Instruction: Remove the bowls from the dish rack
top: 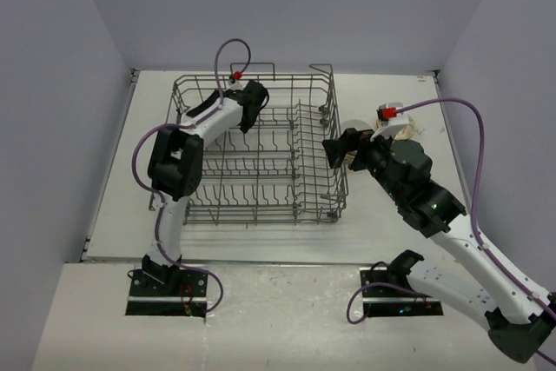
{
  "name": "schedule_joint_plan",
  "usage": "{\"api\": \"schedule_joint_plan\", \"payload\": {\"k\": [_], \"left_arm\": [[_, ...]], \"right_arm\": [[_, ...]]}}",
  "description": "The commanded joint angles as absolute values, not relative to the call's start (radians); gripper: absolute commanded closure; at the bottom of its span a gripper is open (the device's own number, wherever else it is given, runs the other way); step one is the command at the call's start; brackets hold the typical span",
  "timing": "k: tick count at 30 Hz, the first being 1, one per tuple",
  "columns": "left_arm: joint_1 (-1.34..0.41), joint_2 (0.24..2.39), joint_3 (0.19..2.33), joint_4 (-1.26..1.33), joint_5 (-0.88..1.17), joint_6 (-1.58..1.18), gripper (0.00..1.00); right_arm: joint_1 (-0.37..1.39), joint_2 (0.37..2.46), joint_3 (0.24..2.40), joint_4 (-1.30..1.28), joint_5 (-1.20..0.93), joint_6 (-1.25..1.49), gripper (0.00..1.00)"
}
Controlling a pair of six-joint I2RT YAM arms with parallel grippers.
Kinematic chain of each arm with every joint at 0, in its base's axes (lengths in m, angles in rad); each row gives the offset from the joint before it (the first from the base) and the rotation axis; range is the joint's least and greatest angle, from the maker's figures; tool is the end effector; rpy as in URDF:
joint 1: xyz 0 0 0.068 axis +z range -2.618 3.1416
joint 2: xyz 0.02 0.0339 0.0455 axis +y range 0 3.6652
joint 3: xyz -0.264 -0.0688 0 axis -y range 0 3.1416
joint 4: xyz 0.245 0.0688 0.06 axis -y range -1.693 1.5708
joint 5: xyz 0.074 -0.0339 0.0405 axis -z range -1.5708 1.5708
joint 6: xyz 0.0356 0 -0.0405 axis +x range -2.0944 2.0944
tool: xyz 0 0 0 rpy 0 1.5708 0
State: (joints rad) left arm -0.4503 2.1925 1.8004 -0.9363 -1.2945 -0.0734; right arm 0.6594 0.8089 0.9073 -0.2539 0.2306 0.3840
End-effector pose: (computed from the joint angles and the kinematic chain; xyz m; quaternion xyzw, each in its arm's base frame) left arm 0.4139 -0.1621 0.2087 0.0767 0.7915 0.5532 0.2481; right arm 0.1496 0.1057 0.3715 -0.0295 0.7580 0.2460 0.6034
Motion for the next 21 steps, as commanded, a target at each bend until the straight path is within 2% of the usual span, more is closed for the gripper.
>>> {"api": "schedule_joint_plan", "payload": {"k": [1, 13, 16, 21], "left_arm": [[-0.499, 2.066, 1.821, -0.724, -1.591, 0.206, 1.00], [-0.508, 1.974, 1.773, -0.398, -1.632, 0.546, 1.00], [-0.508, 1.938, 1.720, -0.240, -1.628, 0.682, 1.00], [-0.508, 1.870, 1.533, 0.352, -1.608, 1.112, 1.00]], "right_arm": [[0.652, 0.798, 0.896, -0.206, 0.216, 0.368, 0.01], [0.644, 0.790, 0.882, -0.195, 0.195, 0.365, 0.01], [0.640, 0.790, 0.881, -0.193, 0.187, 0.367, 0.01], [0.635, 0.779, 0.873, -0.192, 0.183, 0.367, 0.01]]}}
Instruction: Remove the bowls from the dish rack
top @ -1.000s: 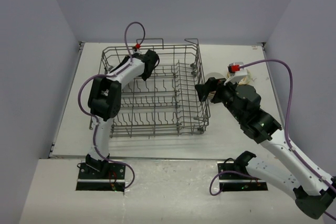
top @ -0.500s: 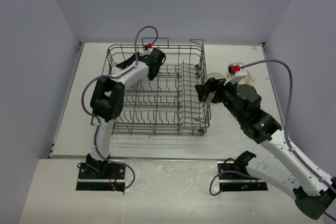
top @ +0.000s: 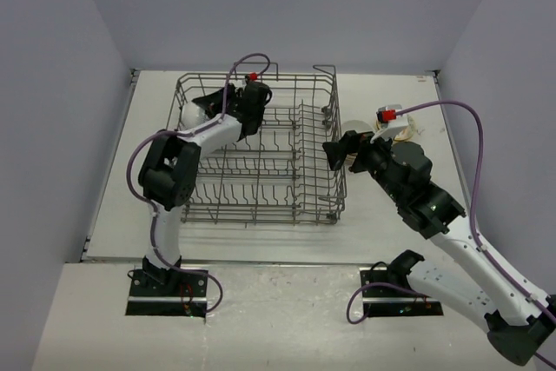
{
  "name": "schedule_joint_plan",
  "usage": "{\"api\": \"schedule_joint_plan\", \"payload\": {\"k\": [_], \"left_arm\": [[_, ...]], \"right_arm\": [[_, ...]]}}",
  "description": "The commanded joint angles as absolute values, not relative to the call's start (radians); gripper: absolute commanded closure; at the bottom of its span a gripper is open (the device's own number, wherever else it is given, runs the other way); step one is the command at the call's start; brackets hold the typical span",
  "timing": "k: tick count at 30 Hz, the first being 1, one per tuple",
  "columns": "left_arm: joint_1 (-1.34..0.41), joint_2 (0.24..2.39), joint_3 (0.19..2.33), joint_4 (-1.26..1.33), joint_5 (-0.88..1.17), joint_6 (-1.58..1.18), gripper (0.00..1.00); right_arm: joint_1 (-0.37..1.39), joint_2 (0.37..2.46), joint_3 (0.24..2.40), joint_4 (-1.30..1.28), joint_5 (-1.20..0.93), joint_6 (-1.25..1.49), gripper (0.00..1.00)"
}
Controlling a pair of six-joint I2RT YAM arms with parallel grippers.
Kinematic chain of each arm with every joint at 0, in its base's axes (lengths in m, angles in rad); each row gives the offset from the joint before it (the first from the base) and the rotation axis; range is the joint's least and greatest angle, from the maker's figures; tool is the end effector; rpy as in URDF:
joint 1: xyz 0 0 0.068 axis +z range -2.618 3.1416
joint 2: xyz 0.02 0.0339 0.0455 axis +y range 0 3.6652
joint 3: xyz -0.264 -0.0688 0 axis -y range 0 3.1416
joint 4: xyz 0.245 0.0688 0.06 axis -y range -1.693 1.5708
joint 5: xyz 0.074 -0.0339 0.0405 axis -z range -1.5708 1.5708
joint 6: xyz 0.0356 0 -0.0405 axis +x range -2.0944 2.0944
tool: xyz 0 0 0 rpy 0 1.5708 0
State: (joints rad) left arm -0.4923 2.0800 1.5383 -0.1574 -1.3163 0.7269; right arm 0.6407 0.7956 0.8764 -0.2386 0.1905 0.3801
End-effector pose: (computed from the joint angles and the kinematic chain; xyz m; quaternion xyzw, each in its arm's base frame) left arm 0.4155 -0.1838 0.2157 0.1989 0.7358 0.5898 0.2668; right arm 0.1501 0.1035 0.3645 -0.0372 0.7588 0.2526 0.5992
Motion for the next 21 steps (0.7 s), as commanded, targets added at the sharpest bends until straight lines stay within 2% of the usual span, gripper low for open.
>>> {"api": "schedule_joint_plan", "payload": {"k": [1, 15, 19, 21], "left_arm": [[-0.508, 1.867, 1.517, 0.401, -1.608, 1.141, 1.00], [-0.523, 1.773, 1.479, 0.511, -1.608, 1.196, 1.00], [-0.557, 1.703, 1.495, 0.736, -1.614, 1.342, 1.00], [-0.581, 1.687, 1.523, 0.742, -1.612, 1.318, 1.00]], "right_arm": [[0.634, 0.779, 0.871, -0.190, 0.183, 0.365, 0.01], [0.618, 0.796, 0.868, -0.179, 0.147, 0.373, 0.01], [0.612, 0.825, 0.887, -0.147, 0.037, 0.397, 0.01], [0.609, 0.845, 0.906, -0.132, -0.069, 0.414, 0.01]]}}
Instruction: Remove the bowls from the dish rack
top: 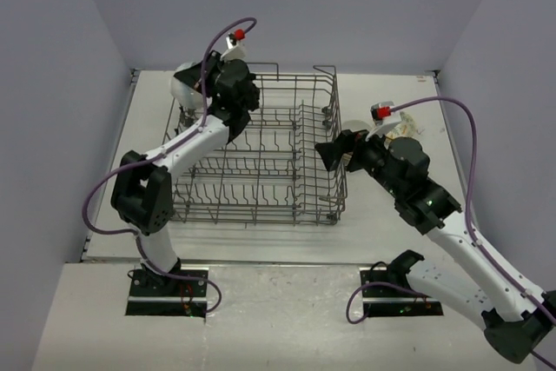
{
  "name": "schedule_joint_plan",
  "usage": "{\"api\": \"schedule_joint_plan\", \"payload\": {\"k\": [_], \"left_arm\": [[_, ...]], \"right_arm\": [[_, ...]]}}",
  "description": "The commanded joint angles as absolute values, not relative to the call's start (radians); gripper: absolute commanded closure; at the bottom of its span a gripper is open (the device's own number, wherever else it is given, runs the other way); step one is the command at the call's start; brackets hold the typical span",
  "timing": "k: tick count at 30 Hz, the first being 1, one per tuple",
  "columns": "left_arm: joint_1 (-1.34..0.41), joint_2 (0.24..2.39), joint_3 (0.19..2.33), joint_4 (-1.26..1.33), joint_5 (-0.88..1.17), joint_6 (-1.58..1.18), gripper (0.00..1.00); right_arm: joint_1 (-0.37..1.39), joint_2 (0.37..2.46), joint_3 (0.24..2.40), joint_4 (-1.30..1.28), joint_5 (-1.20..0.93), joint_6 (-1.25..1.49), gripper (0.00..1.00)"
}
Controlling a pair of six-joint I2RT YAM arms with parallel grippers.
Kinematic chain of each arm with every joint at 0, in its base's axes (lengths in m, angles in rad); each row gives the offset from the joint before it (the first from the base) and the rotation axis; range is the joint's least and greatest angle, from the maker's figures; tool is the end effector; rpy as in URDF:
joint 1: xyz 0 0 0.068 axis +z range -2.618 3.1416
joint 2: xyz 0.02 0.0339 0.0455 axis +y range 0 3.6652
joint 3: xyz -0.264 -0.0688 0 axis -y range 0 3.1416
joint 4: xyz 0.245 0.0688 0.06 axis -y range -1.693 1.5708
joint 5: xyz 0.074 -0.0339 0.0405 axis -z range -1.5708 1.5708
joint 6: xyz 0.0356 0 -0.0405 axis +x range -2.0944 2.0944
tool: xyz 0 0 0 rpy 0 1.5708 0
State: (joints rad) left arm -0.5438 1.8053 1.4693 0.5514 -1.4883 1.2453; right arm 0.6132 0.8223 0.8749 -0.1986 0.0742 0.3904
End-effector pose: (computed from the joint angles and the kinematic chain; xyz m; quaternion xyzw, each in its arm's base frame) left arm 0.3671 -0.1805 0.3626 0.0295 0.7002 0.5958 0.3923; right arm 0.1571 0.1073 0.3638 -0.0600 0.7543 0.2896 0.5862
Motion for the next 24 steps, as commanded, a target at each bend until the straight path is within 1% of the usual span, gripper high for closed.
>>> {"api": "schedule_joint_plan", "payload": {"k": [1, 2, 4, 6, 8, 11, 14, 15, 17, 18, 21, 24], "left_arm": [[-0.615, 1.683, 1.528, 0.753, -1.606, 1.312, 1.00], [-0.632, 1.680, 1.531, 0.767, -1.603, 1.312, 1.00], [-0.670, 1.672, 1.548, 0.784, -1.598, 1.302, 1.00], [-0.701, 1.654, 1.560, 0.805, -1.598, 1.305, 1.00], [-0.728, 1.587, 1.577, 0.804, -1.597, 1.307, 1.00], [-0.773, 1.534, 1.594, 0.798, -1.595, 1.298, 1.00], [-0.889, 1.471, 1.608, 0.761, -1.595, 1.214, 1.00], [-0.955, 1.448, 1.603, 0.746, -1.606, 1.189, 1.00], [-1.027, 1.431, 1.583, 0.747, -1.612, 1.126, 1.00], [-1.096, 1.427, 1.559, 0.768, -1.627, 1.114, 1.00], [-1.214, 1.410, 1.502, 0.906, -1.654, 1.140, 1.00], [-1.276, 1.413, 1.477, 0.994, -1.672, 1.161, 1.00]], "right_arm": [[0.607, 0.851, 0.931, -0.129, -0.107, 0.434, 0.01], [0.604, 0.856, 0.945, -0.129, -0.157, 0.445, 0.01], [0.600, 0.853, 0.983, -0.129, -0.187, 0.469, 0.01], [0.598, 0.830, 1.017, -0.153, -0.161, 0.479, 0.01], [0.600, 0.804, 1.048, -0.188, -0.146, 0.474, 0.01], [0.600, 0.798, 1.075, -0.201, -0.155, 0.474, 0.01], [0.600, 0.856, 1.127, -0.180, -0.238, 0.501, 0.01], [0.598, 0.914, 1.162, -0.169, -0.280, 0.523, 0.01], [0.600, 0.975, 1.204, -0.163, -0.287, 0.541, 0.02], [0.600, 1.032, 1.232, -0.152, -0.290, 0.551, 0.04], [0.600, 1.129, 1.297, -0.155, -0.258, 0.558, 0.05], [0.600, 1.181, 1.348, -0.187, -0.275, 0.548, 0.07]]}}
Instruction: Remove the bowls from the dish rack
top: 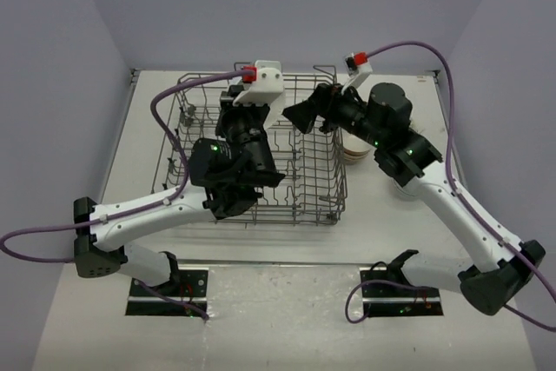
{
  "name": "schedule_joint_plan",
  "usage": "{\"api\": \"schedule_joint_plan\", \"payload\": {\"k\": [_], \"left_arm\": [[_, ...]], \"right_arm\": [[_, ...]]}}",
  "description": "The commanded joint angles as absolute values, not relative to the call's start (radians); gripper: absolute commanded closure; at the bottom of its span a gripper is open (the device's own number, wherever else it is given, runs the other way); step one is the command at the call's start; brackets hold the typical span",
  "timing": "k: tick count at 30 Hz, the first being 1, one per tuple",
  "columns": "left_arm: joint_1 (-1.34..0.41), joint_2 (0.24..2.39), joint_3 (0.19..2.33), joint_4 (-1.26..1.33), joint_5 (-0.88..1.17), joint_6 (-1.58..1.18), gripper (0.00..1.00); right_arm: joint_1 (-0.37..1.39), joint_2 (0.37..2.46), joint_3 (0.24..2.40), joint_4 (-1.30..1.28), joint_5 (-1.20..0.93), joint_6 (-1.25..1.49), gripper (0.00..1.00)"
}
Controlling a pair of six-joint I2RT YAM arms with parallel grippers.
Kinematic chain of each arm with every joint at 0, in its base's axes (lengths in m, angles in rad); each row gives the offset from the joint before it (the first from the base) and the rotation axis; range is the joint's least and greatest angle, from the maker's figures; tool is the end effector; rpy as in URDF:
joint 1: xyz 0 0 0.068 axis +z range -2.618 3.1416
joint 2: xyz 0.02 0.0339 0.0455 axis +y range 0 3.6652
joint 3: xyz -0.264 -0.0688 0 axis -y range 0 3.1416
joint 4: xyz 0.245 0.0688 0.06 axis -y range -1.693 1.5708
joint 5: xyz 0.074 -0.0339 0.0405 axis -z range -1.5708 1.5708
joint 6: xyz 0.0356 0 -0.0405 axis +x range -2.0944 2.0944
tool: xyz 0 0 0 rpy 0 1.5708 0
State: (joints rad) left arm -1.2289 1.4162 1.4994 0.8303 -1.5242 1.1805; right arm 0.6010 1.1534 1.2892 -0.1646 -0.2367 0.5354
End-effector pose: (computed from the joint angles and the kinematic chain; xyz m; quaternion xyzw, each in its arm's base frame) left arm 0.1223 -0.2375 0.5144 -0.0159 0.6938 0.2062 0.6899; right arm 0.2066 0.1517 0.4443 -0.1056 0.7091 0.4437 0.5377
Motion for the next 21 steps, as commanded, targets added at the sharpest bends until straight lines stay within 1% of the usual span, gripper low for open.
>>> {"api": "schedule_joint_plan", "payload": {"k": [1, 7, 10, 12, 14, 15, 17, 18, 21], "left_arm": [[-1.284, 1.414, 1.474, 1.005, -1.674, 1.167, 1.00], [-1.292, 1.434, 1.463, 1.020, -1.666, 1.166, 1.00], [-1.290, 1.442, 1.473, 1.020, -1.658, 1.166, 1.00], [-1.290, 1.448, 1.482, 1.019, -1.655, 1.164, 1.00], [-1.290, 1.454, 1.483, 1.017, -1.654, 1.163, 1.00], [-1.290, 1.462, 1.483, 1.017, -1.654, 1.161, 1.00], [-1.290, 1.474, 1.485, 1.017, -1.654, 1.163, 1.00], [-1.290, 1.488, 1.486, 1.019, -1.655, 1.163, 1.00], [-1.290, 1.512, 1.500, 1.029, -1.663, 1.169, 1.00]], "right_arm": [[0.603, 1.189, 1.344, -0.187, -0.265, 0.548, 0.07], [0.607, 1.098, 1.224, -0.118, -0.242, 0.561, 0.09], [0.615, 1.048, 1.213, -0.153, -0.154, 0.551, 0.10], [0.618, 1.003, 1.195, -0.189, -0.011, 0.574, 0.09], [0.618, 0.962, 1.160, -0.155, 0.060, 0.587, 0.09], [0.618, 0.925, 1.126, -0.134, 0.051, 0.588, 0.09], [0.618, 0.916, 1.127, -0.100, -0.004, 0.578, 0.09], [0.618, 0.937, 1.143, -0.106, -0.084, 0.565, 0.09], [0.624, 0.995, 1.192, -0.138, -0.138, 0.543, 0.10]]}}
